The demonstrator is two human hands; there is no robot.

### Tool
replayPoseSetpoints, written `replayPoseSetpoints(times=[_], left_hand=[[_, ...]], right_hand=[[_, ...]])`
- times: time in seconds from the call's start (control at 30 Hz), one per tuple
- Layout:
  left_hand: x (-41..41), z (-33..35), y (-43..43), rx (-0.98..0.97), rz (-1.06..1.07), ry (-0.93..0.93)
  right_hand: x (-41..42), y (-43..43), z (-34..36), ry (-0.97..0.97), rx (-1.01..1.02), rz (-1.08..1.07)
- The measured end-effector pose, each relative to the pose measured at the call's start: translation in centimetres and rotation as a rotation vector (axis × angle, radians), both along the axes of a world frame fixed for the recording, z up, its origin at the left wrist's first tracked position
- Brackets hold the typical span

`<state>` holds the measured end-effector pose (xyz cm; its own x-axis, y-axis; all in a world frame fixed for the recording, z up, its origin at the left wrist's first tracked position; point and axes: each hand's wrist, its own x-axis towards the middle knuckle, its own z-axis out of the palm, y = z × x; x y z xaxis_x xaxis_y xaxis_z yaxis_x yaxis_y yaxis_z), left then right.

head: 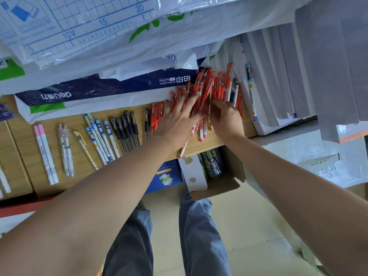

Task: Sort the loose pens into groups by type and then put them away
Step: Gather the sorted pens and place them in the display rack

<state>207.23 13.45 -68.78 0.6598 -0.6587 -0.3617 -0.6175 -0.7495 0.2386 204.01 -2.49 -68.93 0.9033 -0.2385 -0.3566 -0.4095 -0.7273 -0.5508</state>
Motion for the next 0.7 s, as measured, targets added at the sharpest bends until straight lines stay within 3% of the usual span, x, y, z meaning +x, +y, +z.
replayPoseSetpoints(times=[0.3,0.53,0.7], left_hand=[[-0.2,-0.9,1.3,-0.015,-0.040,0.013],[-0.2,-1.2,1.6,-0.011,-0.056,0.009],[-0.1,-1.0,1.6,-0.018,-0.068,0.006]], right_hand=[[0.6,-0.2,-0.8,0.104,-0.274,-0.011],[0.8,-0.7,-1.1,0.209,-0.160,-0.117],[0.9,-0.3,-0.9,0.224,-0.268,-0.036]])
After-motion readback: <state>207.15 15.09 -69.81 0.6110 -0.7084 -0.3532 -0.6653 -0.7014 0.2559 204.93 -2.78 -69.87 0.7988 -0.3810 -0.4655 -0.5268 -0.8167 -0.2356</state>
